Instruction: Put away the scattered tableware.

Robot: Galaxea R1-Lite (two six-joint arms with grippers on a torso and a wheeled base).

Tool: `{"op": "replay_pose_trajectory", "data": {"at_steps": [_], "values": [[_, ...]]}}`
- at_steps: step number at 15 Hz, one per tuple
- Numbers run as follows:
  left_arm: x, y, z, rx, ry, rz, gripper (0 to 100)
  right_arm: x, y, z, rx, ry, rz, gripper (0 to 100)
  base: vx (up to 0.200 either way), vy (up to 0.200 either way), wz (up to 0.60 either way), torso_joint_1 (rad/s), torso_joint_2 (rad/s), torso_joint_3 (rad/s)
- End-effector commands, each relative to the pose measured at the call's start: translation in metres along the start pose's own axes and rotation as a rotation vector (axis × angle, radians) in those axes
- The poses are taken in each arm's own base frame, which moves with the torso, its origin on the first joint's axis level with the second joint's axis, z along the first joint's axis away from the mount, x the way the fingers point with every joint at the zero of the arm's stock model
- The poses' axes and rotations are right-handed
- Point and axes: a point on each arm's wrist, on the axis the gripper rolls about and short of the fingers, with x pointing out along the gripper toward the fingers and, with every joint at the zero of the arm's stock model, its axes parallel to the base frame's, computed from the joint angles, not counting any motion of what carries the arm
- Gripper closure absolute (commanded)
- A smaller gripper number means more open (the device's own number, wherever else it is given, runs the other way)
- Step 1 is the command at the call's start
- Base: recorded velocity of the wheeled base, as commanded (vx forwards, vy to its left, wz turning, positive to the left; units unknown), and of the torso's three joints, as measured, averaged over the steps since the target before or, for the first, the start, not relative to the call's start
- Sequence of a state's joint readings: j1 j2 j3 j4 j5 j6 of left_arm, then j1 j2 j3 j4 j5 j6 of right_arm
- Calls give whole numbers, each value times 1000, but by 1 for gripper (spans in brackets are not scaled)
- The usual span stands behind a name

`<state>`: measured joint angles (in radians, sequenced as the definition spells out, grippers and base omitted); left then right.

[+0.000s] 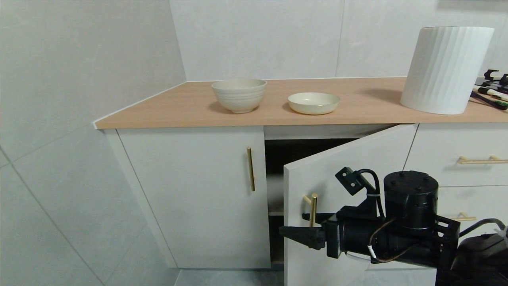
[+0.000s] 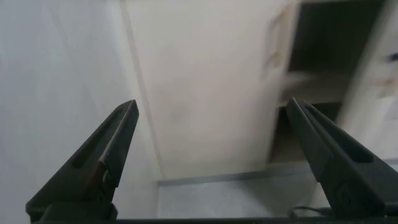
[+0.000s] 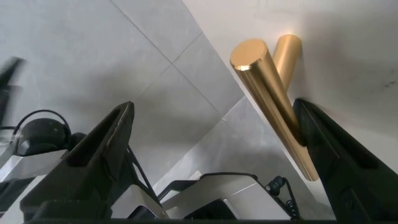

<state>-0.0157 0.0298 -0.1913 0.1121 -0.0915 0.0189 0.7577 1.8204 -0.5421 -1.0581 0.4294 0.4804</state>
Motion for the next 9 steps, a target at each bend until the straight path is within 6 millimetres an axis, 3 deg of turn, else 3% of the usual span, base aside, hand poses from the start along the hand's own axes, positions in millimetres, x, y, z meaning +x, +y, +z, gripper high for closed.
{"op": "replay_pose_trajectory", "data": {"at_steps": [1,3,5,7,9], "values": [[3,2,82,-17,82,-143,0,1,10,-2,-12,7,34,0,0,0,0,0,0,0],[32,3,127,-28,138,-215,0,2,10,-3,-11,11,34,0,0,0,0,0,0,0],[78,2,155,-54,222,-345,0,2,12,-3,-14,12,41,0,0,0,0,0,0,0],[123,-1,156,-106,333,-507,0,3,14,-5,-14,19,46,0,0,0,0,0,0,0],[167,-11,139,-177,451,-653,0,4,16,-7,-15,25,53,0,0,0,0,0,0,0]]}}
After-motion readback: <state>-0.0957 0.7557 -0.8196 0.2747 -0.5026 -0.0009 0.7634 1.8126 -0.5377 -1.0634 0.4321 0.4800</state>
